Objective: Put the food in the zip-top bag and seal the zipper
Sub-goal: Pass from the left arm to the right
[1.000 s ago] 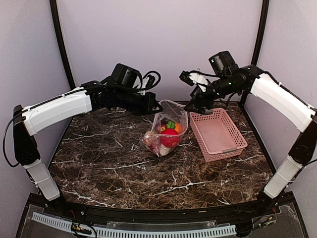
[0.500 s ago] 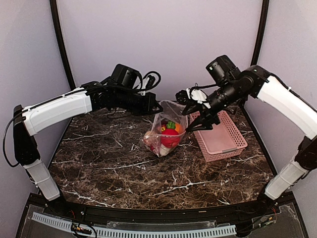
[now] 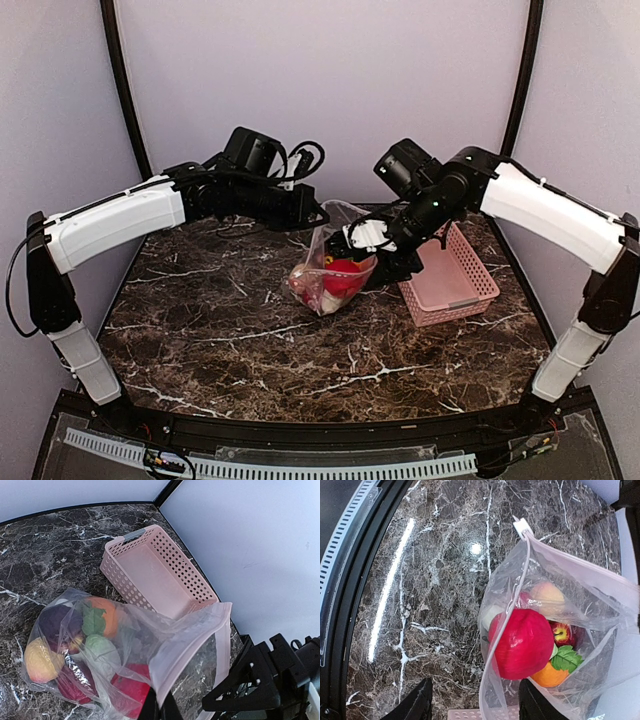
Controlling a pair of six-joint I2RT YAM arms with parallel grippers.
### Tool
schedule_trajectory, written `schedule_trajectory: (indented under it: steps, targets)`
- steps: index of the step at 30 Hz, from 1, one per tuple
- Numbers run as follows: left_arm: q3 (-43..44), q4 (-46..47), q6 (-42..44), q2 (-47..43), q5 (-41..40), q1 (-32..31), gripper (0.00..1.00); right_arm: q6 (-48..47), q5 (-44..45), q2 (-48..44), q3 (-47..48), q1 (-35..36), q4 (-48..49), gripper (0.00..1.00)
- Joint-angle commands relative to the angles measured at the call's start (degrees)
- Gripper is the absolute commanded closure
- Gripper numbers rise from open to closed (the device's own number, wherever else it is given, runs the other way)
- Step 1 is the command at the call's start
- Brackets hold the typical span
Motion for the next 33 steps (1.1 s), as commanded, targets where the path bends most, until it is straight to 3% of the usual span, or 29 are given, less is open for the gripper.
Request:
schedule_trajectory:
  steps: [1, 4, 8, 11, 14, 18, 20, 25, 33]
  targets:
    - [1.72, -0.31, 0.79, -0.70, 1.03, 0.42, 0.99, -0.35, 6.03, 2.37, -1.42, 0.80, 1.29, 0.47]
    - [1.67, -0.55, 1.25, -0.93, 0.86, 0.47, 0.99, -0.02, 8.30, 4.11, -0.02, 1.10, 0.90, 0.59]
    - [2.07, -1.10, 2.61, -1.03, 0.09, 0.67, 0.99, 0.30, 9.54, 5.67, 2.44, 1.93, 0.97, 0.89]
    - [0.93, 0.05, 5.75, -2.63, -0.70, 0.70, 0.93, 1.53, 9.50, 6.48, 5.41, 2.22, 1.93, 1.00]
    - [-1.91, 2.27, 12.73, -6.70, -6.03, 0.71, 0.82, 3.32, 8.77, 7.48, 9.34, 2.15, 2.16, 1.00]
    - [-13.44, 11.61, 19.27, -21.05, -18.27, 0.76, 0.35, 4.85, 7.17, 7.81, 12.12, 2.10, 2.88, 1.00]
    - [-21.13, 17.96, 21.56, -27.82, -19.58, 0.77, 0.25, 5.63, 6.72, 7.81, 12.43, 2.13, 3.80, 1.00]
    - [-34.38, 23.43, 20.13, -36.20, -17.69, 0.72, 0.21, 8.04, 6.16, 8.26, 11.69, 2.05, 6.45, 1.00]
    - [-50.26, 36.04, 11.63, -41.82, -8.16, 0.70, 0.33, 11.83, 5.84, 9.07, 12.47, 1.92, 8.49, 1.00]
